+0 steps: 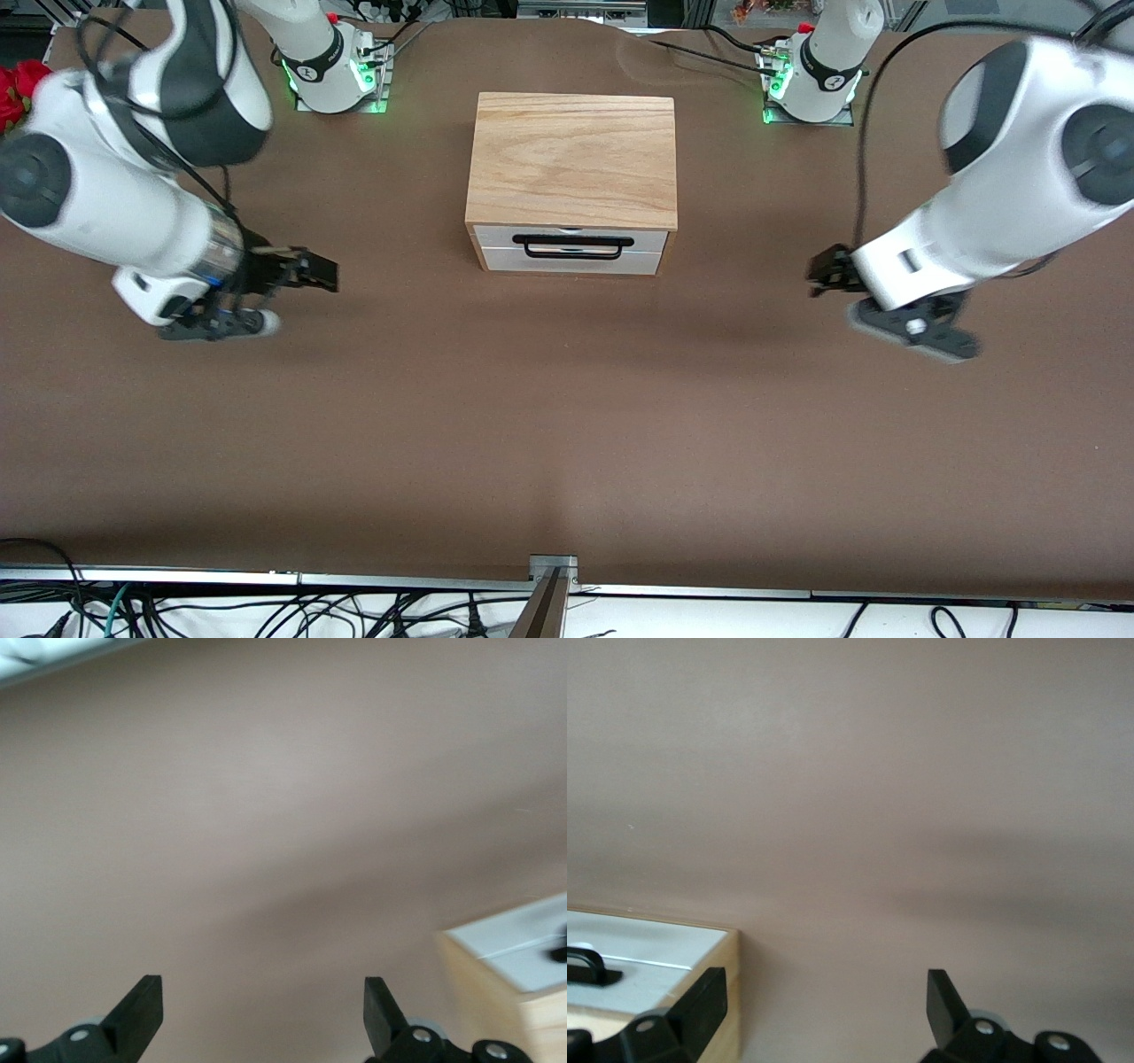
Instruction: Close drawer with both arms simultaneously
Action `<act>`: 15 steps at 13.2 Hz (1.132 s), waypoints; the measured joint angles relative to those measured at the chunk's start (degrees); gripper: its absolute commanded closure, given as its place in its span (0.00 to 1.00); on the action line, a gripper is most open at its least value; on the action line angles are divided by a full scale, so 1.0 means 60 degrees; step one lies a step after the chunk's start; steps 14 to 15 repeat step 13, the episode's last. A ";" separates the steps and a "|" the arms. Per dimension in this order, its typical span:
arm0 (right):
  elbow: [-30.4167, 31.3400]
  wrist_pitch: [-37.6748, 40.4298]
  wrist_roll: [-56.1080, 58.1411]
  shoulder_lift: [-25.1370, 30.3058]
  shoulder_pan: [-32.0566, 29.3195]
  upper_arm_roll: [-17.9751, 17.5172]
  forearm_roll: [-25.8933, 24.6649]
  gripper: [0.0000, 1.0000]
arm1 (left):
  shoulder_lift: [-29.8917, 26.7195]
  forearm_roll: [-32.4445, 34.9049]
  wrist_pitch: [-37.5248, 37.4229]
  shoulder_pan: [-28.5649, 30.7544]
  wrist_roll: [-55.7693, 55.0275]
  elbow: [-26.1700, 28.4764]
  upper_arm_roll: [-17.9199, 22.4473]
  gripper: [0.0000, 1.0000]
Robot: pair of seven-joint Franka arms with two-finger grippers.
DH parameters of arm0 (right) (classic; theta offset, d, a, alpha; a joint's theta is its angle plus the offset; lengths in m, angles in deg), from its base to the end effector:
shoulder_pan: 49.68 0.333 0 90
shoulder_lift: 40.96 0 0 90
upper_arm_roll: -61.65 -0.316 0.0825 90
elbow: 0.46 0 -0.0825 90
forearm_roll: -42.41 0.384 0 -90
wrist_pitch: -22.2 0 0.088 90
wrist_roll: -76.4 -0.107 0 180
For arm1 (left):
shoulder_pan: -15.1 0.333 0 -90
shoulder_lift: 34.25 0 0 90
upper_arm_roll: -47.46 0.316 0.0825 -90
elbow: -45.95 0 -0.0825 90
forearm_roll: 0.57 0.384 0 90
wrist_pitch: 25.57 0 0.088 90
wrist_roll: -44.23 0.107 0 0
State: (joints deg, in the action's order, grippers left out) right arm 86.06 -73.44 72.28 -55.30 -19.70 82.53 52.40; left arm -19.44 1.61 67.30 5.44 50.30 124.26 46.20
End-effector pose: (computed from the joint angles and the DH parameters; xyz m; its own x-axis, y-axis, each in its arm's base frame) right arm 0.6115 0.1388 0.5220 0.9940 0.0732 -0.0807 0.0670 -0.9947 -0.0777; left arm 0.6255 -0.1149 0.5716 0.9560 -0.2933 -0.0077 -0.2934 -0.9555 -0.0317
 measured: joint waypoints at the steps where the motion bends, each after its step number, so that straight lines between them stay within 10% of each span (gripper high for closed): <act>1: -0.0005 0.0146 0.0027 0.0320 -0.0035 0.0032 -0.0297 0.00 | -0.0361 0.0226 -0.0144 0.0226 0.0013 0.0041 0.0022 0.00; 8: 0.0202 0.1317 0.0681 0.1851 -0.2781 -0.2340 -0.1241 0.00 | -0.2469 -0.0207 -0.0116 0.1201 0.0107 0.2559 0.0026 0.00; 15: 0.0308 0.1508 0.0681 0.1891 -0.2815 -0.2408 -0.1346 0.00 | -0.2774 -0.0219 0.0059 0.1310 0.0107 0.2986 -0.0037 0.00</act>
